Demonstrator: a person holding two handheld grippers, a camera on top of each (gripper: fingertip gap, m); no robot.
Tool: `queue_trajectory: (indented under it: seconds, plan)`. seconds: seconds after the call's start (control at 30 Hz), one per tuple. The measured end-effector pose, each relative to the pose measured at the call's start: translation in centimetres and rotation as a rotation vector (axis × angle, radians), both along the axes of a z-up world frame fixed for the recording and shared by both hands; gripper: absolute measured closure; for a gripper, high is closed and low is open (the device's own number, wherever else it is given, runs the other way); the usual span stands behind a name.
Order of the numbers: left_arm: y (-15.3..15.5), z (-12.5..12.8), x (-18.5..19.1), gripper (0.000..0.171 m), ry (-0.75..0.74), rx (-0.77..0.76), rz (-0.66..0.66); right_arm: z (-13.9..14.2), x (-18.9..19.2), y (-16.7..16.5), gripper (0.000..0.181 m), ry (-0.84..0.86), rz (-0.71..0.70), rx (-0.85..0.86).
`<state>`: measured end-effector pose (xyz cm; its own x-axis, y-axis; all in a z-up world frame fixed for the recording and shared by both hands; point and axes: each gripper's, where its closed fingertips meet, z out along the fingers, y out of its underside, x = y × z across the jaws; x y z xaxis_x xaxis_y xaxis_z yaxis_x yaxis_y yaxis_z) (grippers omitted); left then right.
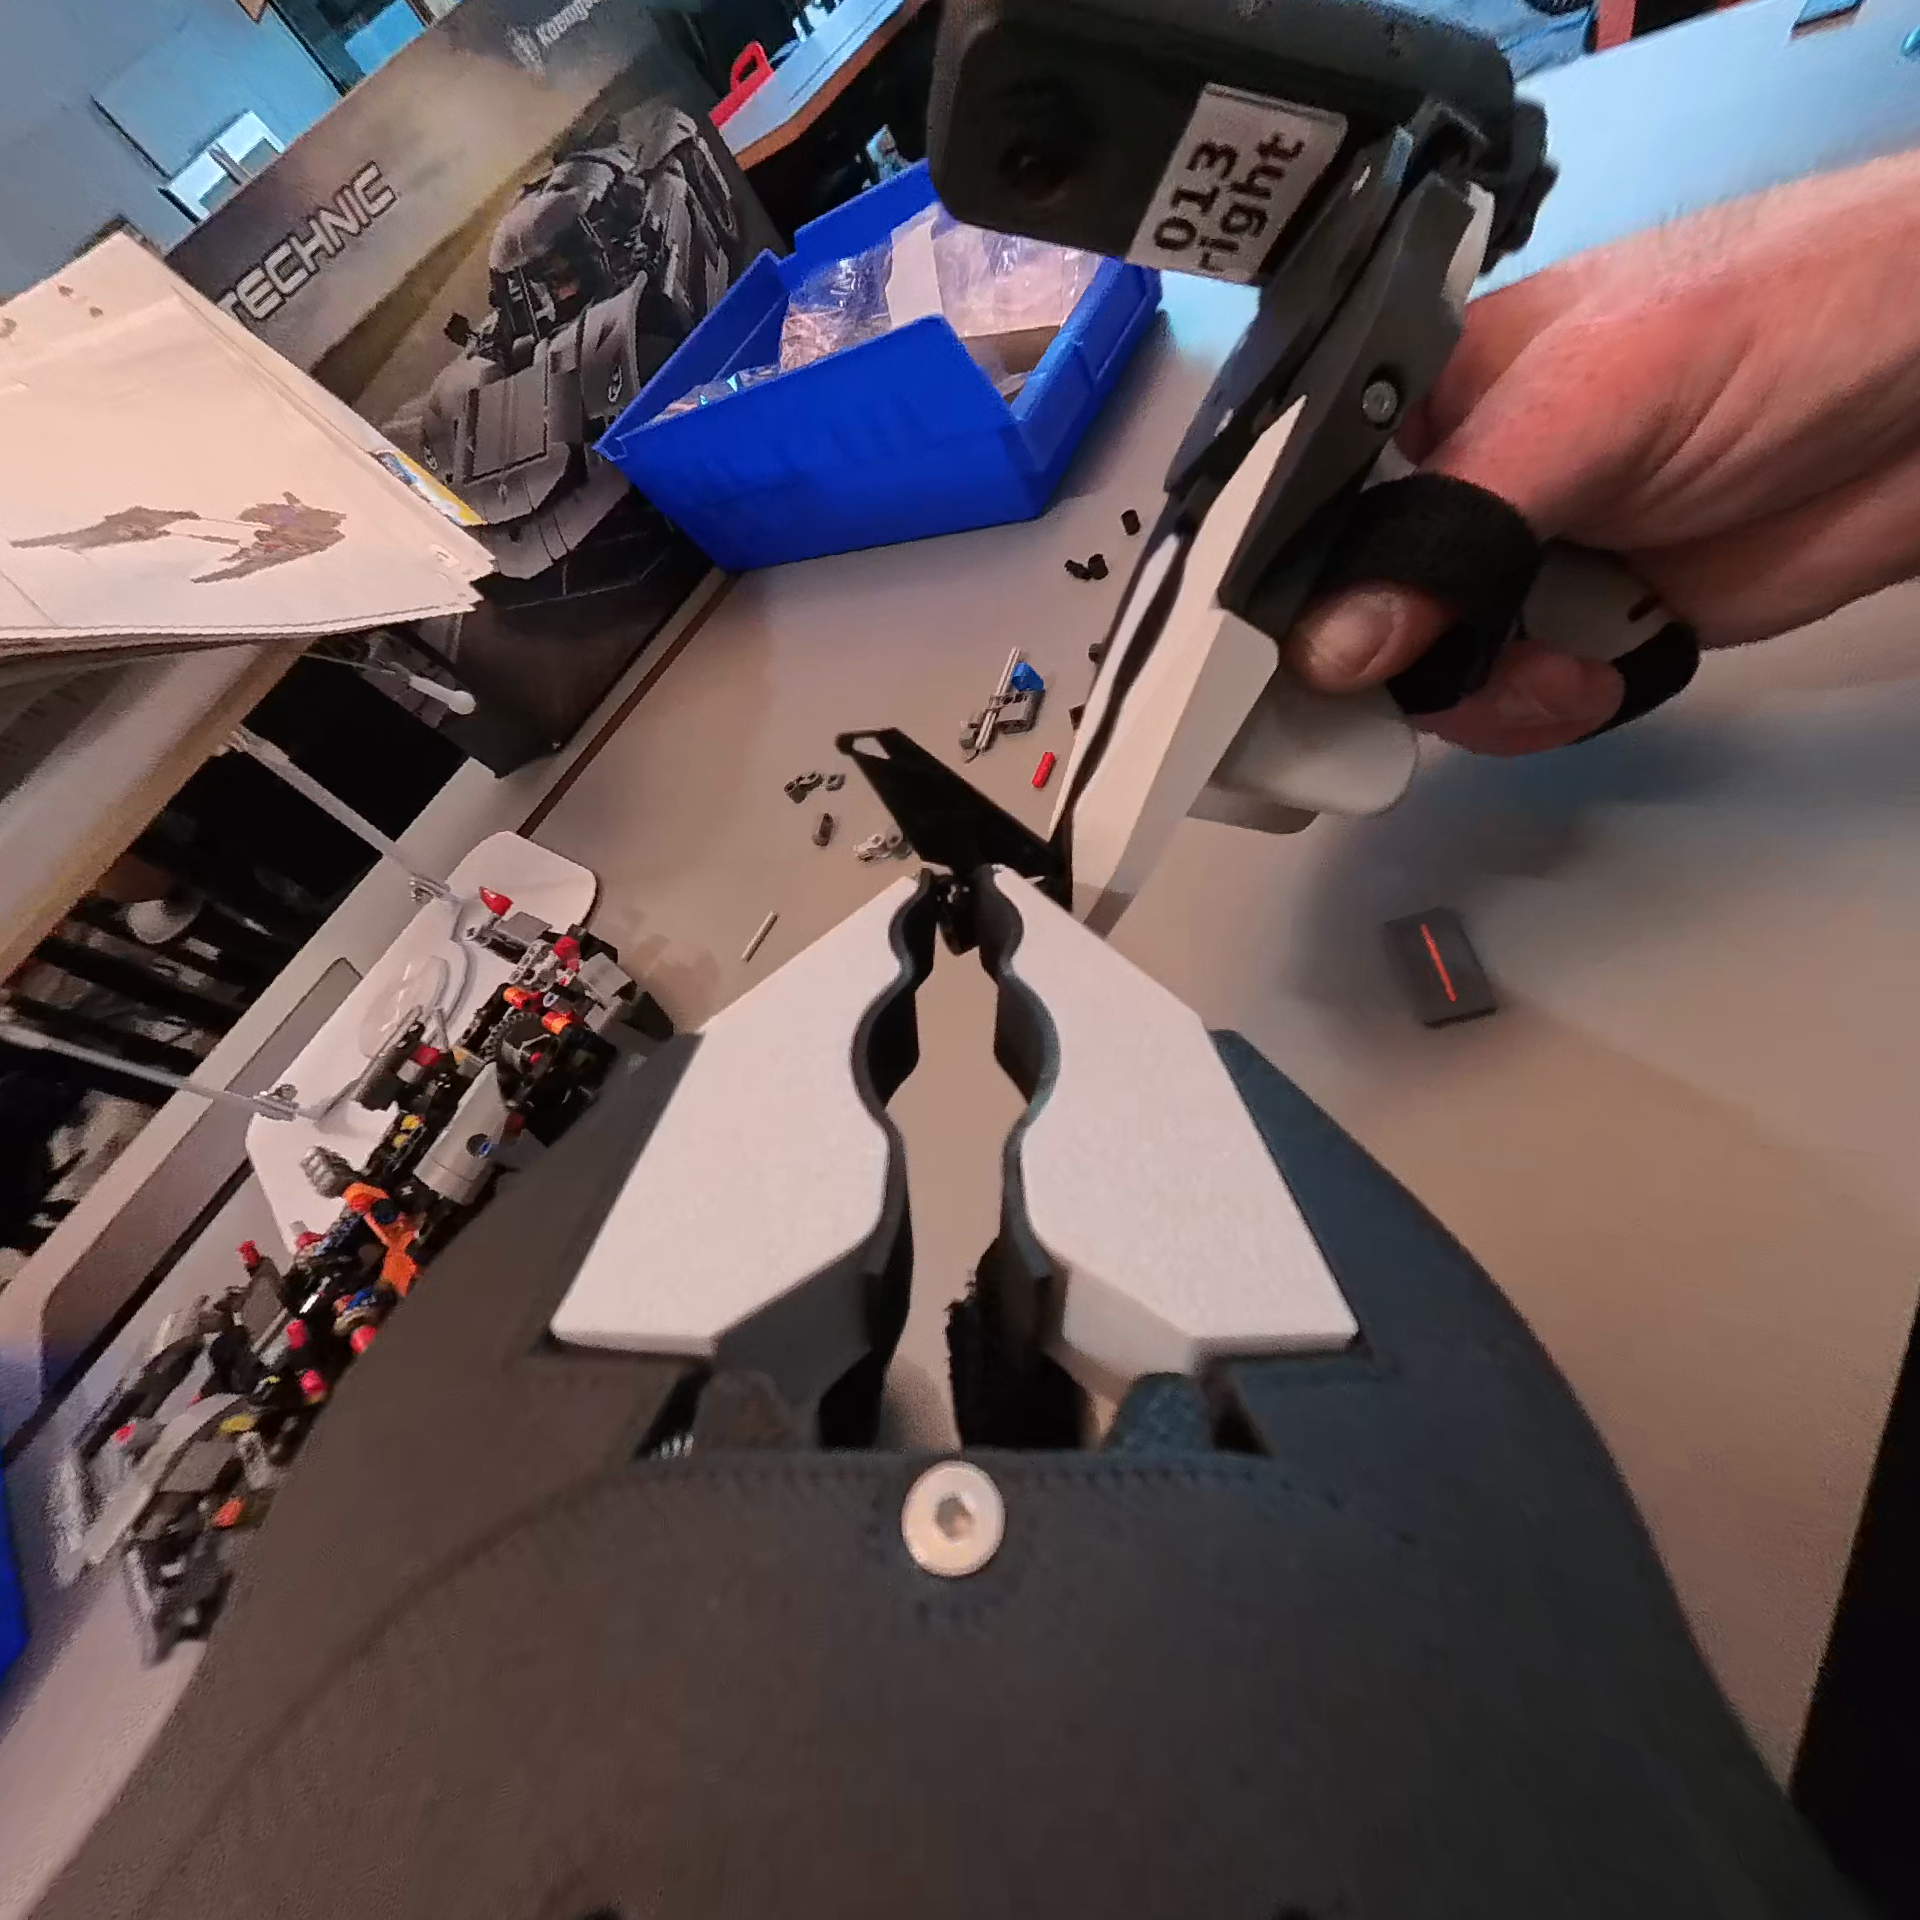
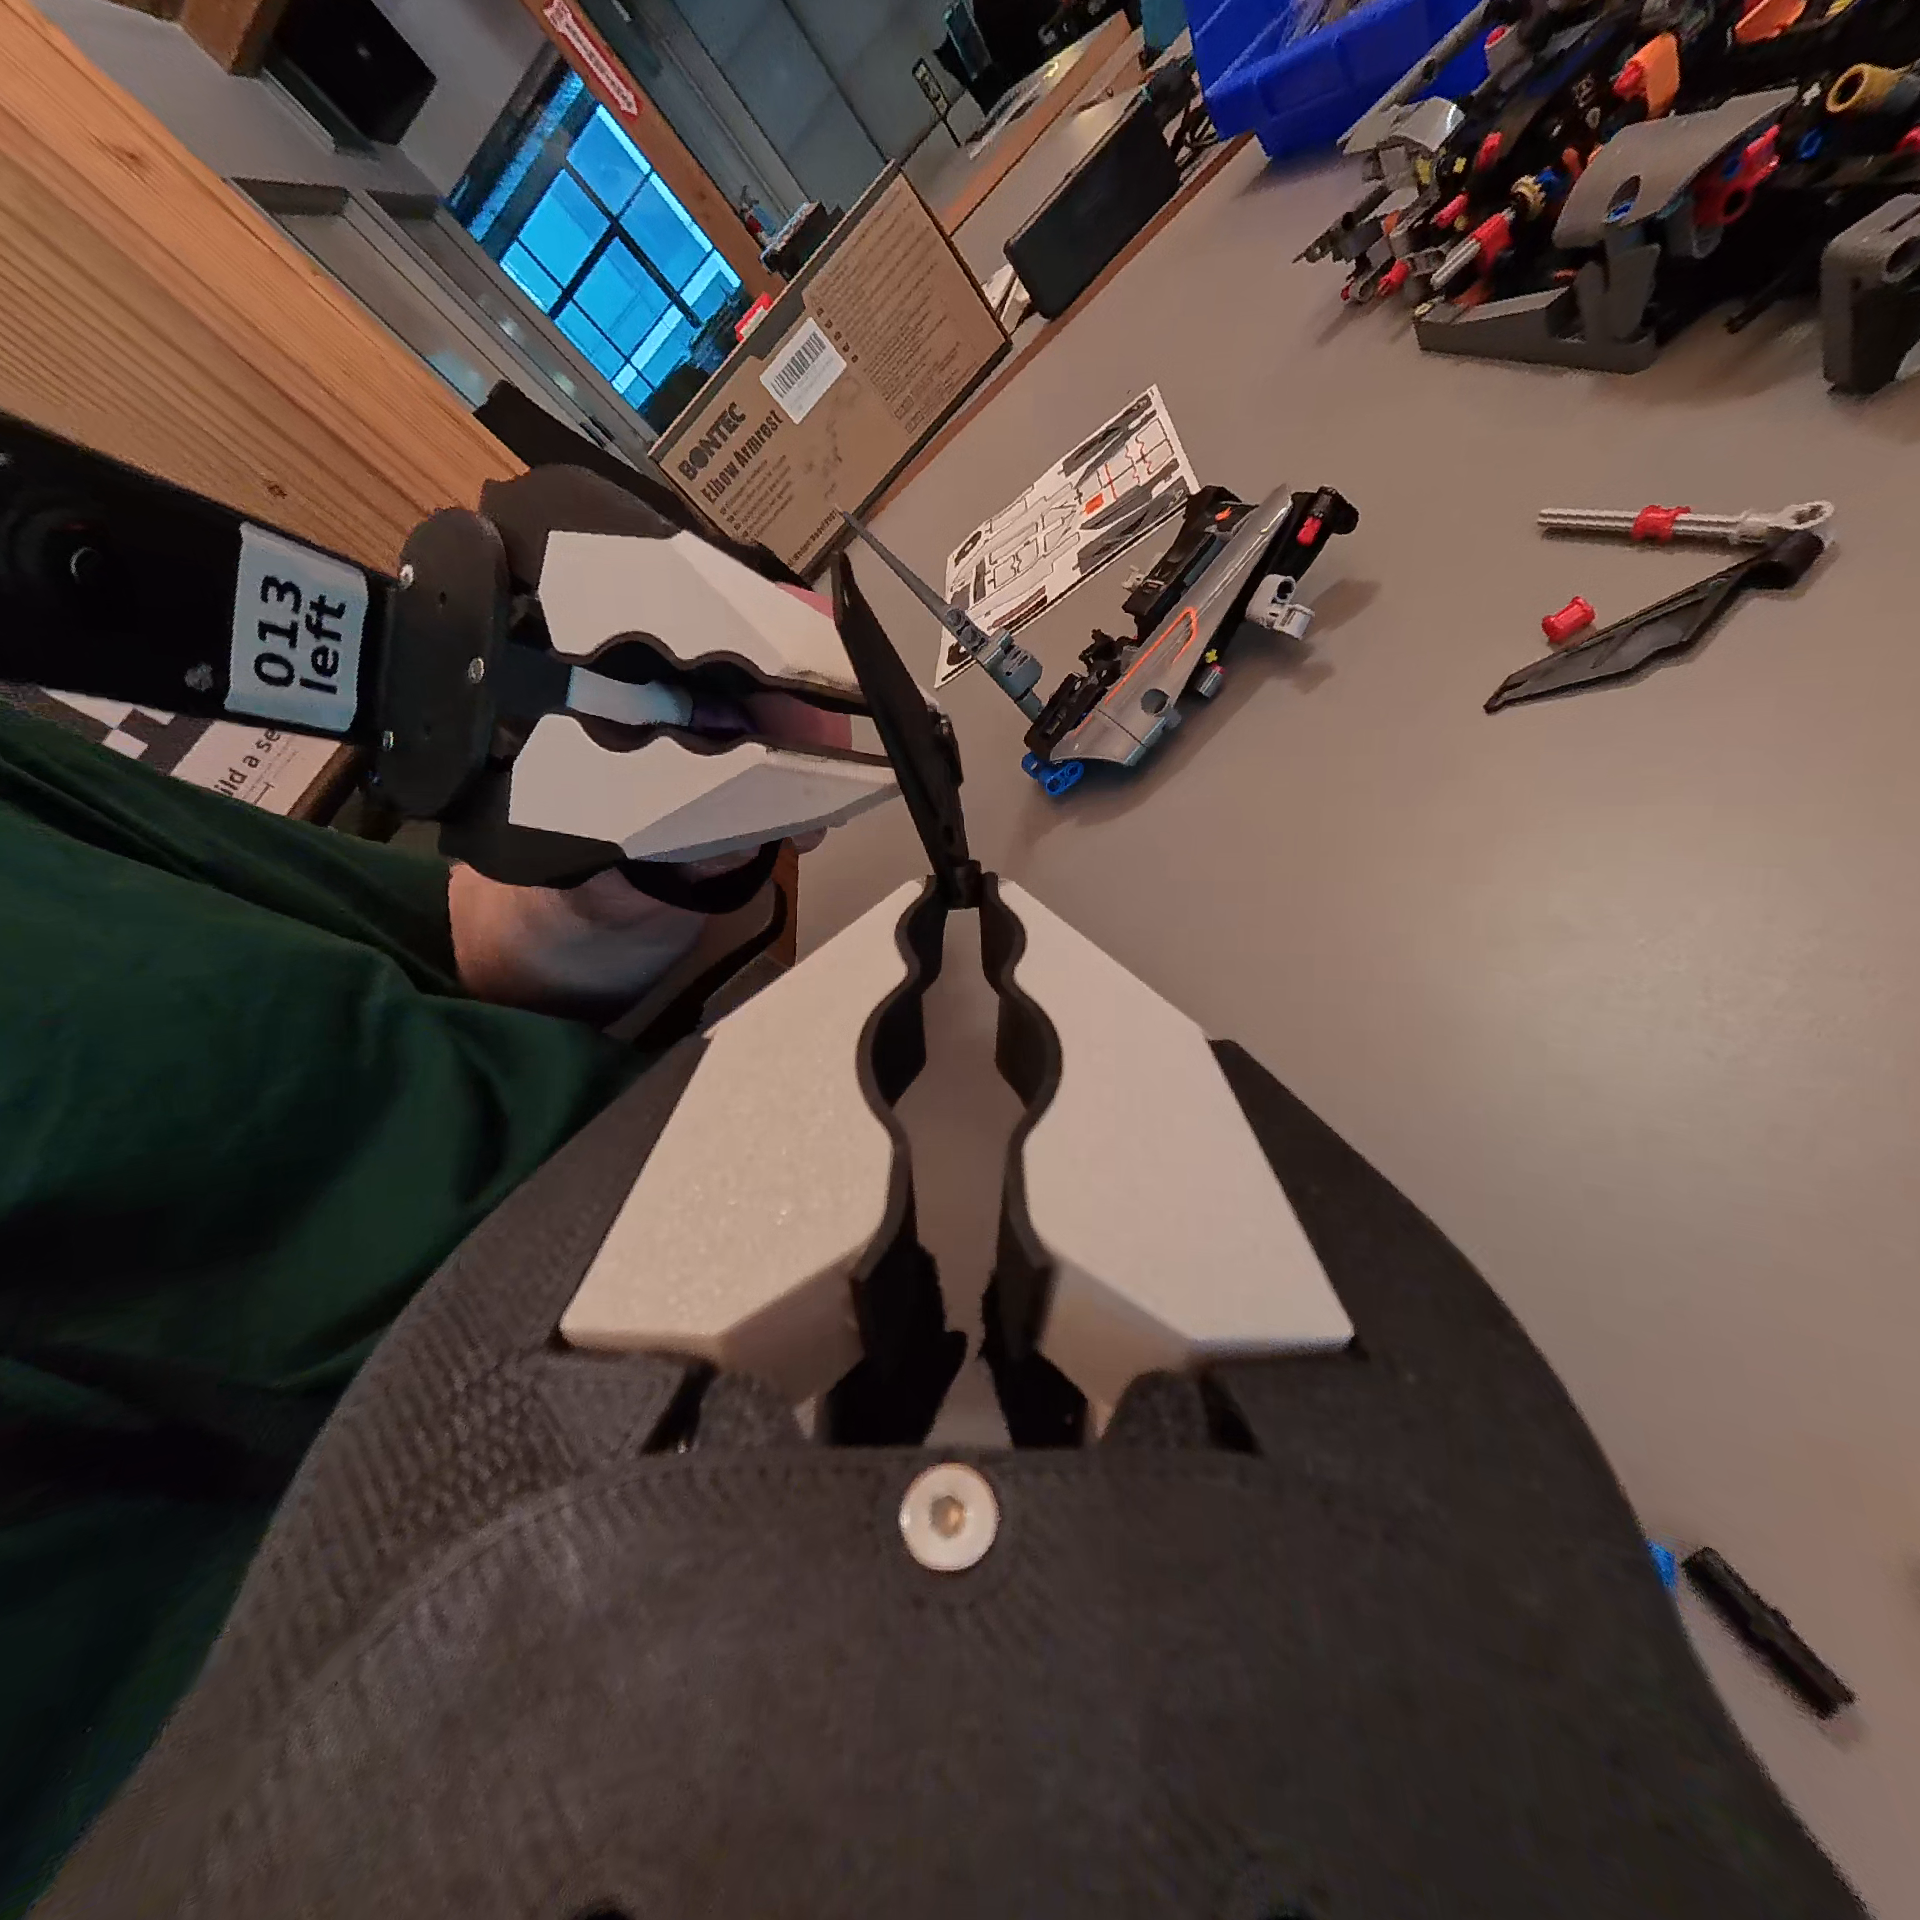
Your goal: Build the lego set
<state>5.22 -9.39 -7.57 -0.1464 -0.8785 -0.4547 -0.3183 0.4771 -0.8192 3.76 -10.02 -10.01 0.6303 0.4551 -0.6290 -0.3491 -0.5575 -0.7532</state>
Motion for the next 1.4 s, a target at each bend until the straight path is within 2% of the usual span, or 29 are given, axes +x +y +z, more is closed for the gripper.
queue_trajectory:
  seconds: [0.27,0.43,0.57,0.73,0.83,0.93,1.07,1.2,1.27,1.4]
  plan:
    - [-0.1,0.2,0.0,0.166,-0.024,-0.13,-0.052,0.3,-0.1,-0.1,0.177,0.048,0.015,0.033]
    - [-0.4,-0.2,0.3,0.166,-0.016,-0.202,-0.069,-0.4,0.2,-0.4,0.177,-0.008,0.019,0.008]
    - [-0.5,-1.9,0.7,0.167,0.042,-0.253,-0.056,-1.4,1.5,-1.0,0.177,-0.101,0.011,-0.044]
    - [-0.4,-6.3,1.0,0.171,0.223,-0.343,-0.014,-4.5,3.6,-2.0,0.177,-0.303,-0.004,-0.17]
    - [-0.7,-8.5,0.9,0.171,0.319,-0.323,-0.008,-6.2,3.8,-2.4,0.177,-0.405,0.014,-0.224]
    - [-0.3,-8.3,1.0,0.17,0.303,-0.314,0.017,-6.9,4.6,-2.5,0.177,-0.493,-0.006,-0.234]
    - [0.5,-8.0,1.4,0.157,0.328,-0.294,0.054,-8.1,5.4,-3.1,0.176,-0.63,0.023,-0.273]
    - [0.7,-7.4,1.2,0.152,0.328,-0.303,0.074,-7.3,5.2,-3.0,0.158,-0.696,0.053,-0.243]
    - [1.2,-8.4,1.1,0.148,0.36,-0.276,0.096,-6.4,5.3,-2.6,0.155,-0.711,0.034,-0.206]
    - [1.5,-8.8,2.1,0.145,0.367,-0.208,0.106,-5.4,5.6,-2.1,0.159,-0.717,0.014,-0.16]
